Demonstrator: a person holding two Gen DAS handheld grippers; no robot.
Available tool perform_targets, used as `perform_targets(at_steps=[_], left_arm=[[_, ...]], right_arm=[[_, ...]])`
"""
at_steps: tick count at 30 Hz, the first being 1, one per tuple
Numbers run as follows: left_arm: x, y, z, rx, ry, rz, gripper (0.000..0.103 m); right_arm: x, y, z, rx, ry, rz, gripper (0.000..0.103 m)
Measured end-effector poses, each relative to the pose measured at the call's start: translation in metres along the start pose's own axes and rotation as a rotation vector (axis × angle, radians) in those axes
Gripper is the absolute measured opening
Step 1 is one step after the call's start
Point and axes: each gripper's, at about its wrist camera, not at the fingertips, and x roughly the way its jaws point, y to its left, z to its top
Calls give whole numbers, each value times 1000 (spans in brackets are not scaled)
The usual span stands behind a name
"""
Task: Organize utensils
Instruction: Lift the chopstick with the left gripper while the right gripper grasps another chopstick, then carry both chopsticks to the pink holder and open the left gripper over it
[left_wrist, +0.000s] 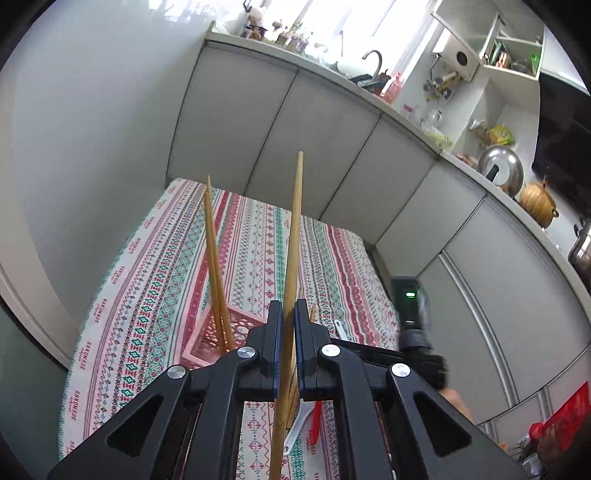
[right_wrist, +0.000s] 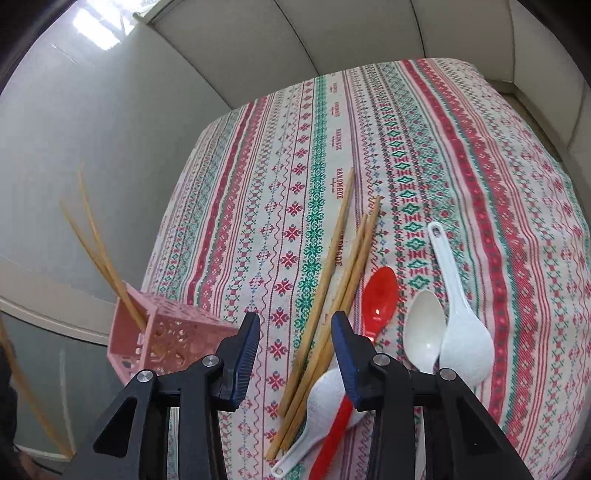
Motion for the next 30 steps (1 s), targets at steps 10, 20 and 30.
perform_targets(at_steps=[10, 20, 30], left_arm=[[-23, 45, 18, -87, -98, 9, 6], [-23, 53, 20, -121, -120, 3, 6], [-20, 46, 16, -114, -145, -27, 6]], right_arm=[[64, 4, 34, -8, 77, -176, 21], [32, 8, 23, -43, -35, -187, 7], [-60, 13, -12, -47, -350, 73, 7]])
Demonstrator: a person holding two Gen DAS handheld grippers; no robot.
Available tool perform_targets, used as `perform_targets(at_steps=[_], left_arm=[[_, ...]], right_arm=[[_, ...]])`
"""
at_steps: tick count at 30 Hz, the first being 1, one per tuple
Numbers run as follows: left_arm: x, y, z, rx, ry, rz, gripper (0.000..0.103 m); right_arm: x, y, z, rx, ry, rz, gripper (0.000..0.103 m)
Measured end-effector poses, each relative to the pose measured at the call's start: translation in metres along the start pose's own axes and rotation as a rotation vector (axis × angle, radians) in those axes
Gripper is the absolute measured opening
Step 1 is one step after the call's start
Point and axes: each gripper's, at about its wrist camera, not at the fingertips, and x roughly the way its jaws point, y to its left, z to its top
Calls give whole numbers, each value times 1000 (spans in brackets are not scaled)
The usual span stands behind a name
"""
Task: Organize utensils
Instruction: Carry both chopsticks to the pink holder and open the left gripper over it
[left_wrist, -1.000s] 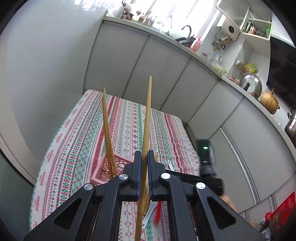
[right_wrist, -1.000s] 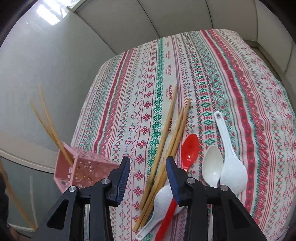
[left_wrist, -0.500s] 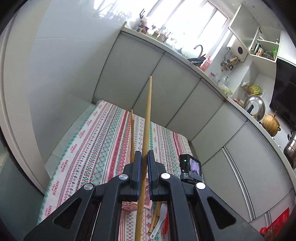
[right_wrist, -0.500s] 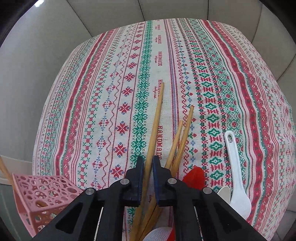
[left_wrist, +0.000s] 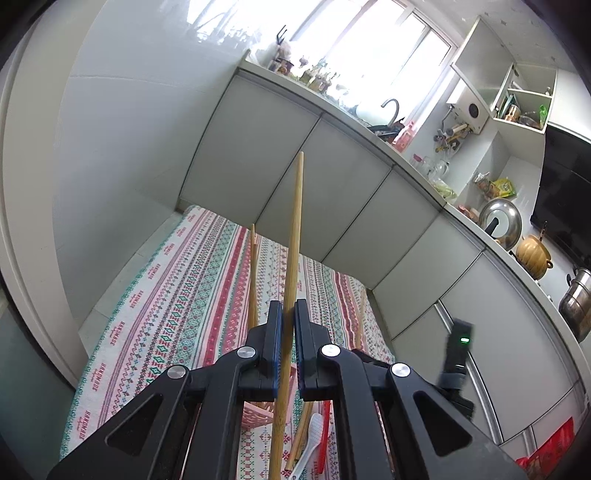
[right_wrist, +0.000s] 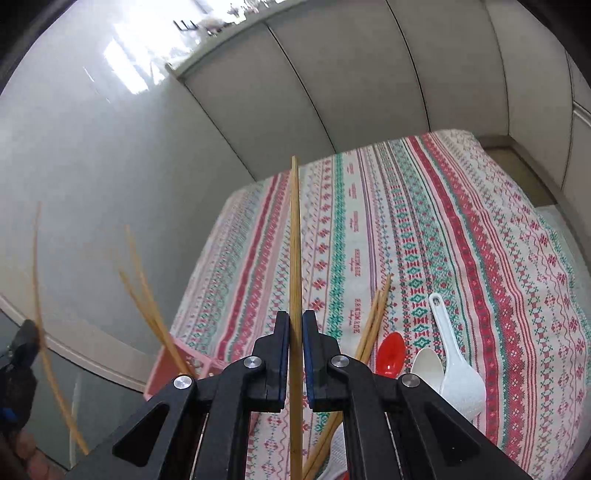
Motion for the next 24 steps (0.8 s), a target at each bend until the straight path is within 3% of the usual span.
perform_targets(at_steps=[9, 13, 24], left_arm=[[11, 15, 1, -98, -60, -41, 6], [16, 11, -2, -70, -109, -42, 6], [51, 19, -18, -16, -228, 7, 6]], right_arm=[[-68, 34, 3, -78, -276, 145, 7], [-89, 51, 4, -147, -348, 173, 7], [-92, 59, -1, -171, -383, 191, 7]])
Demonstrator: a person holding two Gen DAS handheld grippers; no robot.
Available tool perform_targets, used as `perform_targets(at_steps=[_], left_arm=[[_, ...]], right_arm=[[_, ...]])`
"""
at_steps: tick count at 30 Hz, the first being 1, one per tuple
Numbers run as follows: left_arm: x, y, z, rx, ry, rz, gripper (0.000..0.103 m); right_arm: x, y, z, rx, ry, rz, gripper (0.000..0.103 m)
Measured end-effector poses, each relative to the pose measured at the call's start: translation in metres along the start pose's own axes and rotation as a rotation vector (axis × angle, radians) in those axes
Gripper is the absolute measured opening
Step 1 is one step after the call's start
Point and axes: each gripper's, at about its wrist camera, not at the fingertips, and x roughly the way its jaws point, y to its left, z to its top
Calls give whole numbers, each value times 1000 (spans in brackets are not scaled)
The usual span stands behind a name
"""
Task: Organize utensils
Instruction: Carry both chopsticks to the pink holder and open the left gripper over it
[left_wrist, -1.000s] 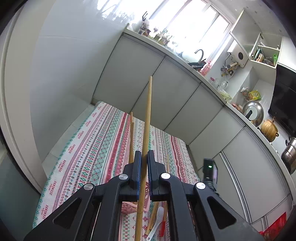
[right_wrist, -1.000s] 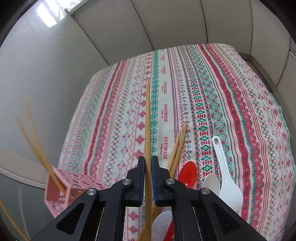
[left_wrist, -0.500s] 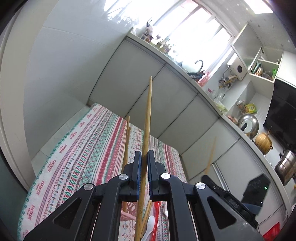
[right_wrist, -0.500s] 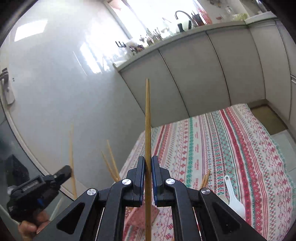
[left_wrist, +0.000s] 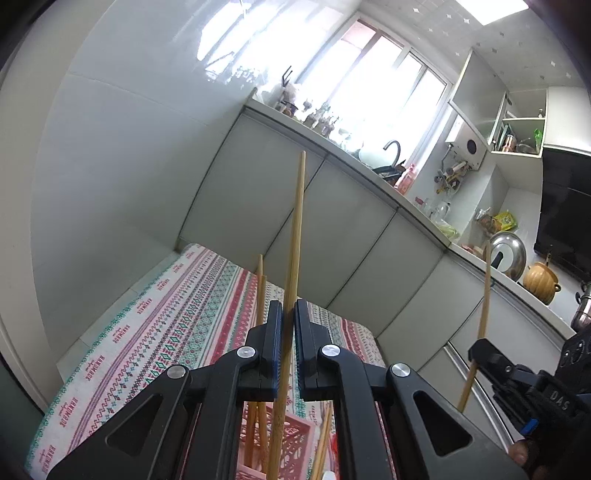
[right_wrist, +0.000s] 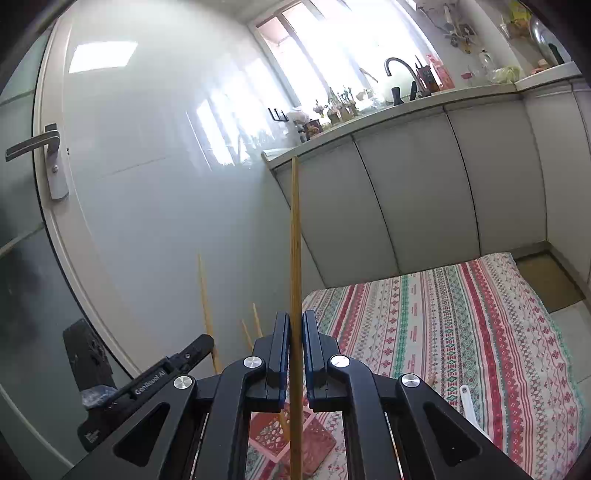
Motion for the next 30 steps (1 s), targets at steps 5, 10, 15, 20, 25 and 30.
perform_targets(at_steps=[5, 10, 15, 20, 25, 30], left_arm=[[14, 13, -9, -26, -20, 37, 7], [21, 13, -16, 7, -23, 54, 7], [22, 14, -23, 36, -17, 78, 7], [16, 17, -20, 26, 12, 69, 18], [1, 16, -8, -3, 24, 50, 24], [-32, 20, 13, -73, 28, 74, 35]], right_arm=[[2, -1, -2, 1, 5, 0, 7], [3, 2, -2, -10, 3, -1, 7], [7, 2, -4, -19, 4, -10, 7], [6, 2, -4, -17, 3, -7, 7], [10, 4, -5, -22, 11, -4, 7], [26, 16, -9, -58, 24, -3, 7]])
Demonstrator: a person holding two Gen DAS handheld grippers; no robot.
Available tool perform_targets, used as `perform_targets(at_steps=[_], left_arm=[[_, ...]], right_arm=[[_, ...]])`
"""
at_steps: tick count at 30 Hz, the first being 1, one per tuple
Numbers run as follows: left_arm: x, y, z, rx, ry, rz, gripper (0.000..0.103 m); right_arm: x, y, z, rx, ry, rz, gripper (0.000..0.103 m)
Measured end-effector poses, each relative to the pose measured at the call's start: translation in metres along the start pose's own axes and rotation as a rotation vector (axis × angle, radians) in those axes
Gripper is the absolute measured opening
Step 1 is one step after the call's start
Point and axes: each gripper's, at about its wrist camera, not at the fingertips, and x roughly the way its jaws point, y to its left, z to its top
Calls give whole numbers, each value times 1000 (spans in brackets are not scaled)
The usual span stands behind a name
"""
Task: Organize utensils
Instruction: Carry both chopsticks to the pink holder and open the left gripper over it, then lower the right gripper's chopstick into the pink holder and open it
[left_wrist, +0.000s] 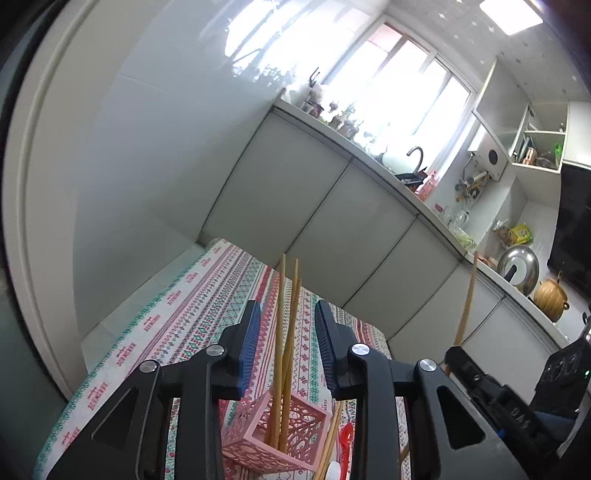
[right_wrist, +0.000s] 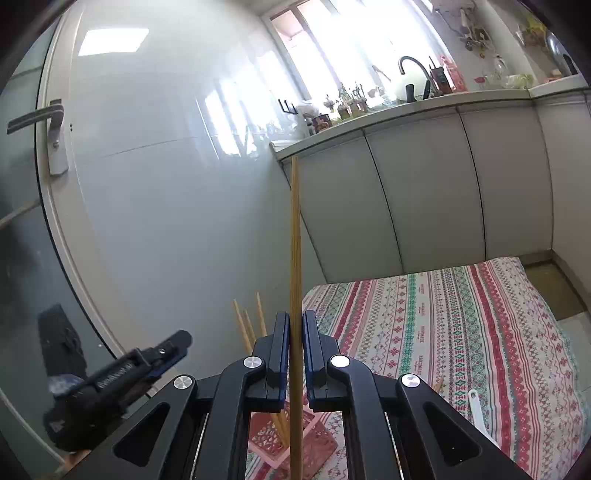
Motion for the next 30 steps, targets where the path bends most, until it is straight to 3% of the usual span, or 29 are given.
perform_targets(at_steps=[11, 16, 23, 27, 30], left_arm=[[-45, 16, 16, -98, 68, 66, 37], [-45, 29, 20, -155, 84, 59, 37], [-46, 28, 21, -183, 88, 37, 37], [-46, 25, 19, -160, 90, 40, 37], [-41, 24, 19, -171, 105, 37, 37]], right_arm=[[64, 46, -21, -138, 5, -12, 7], [87, 42, -51, -181, 10, -103, 7], [91, 33, -79, -143, -44, -184, 7], [93, 42, -88, -208, -22, -185, 7], [93, 38, -93, -186, 20, -161, 7]])
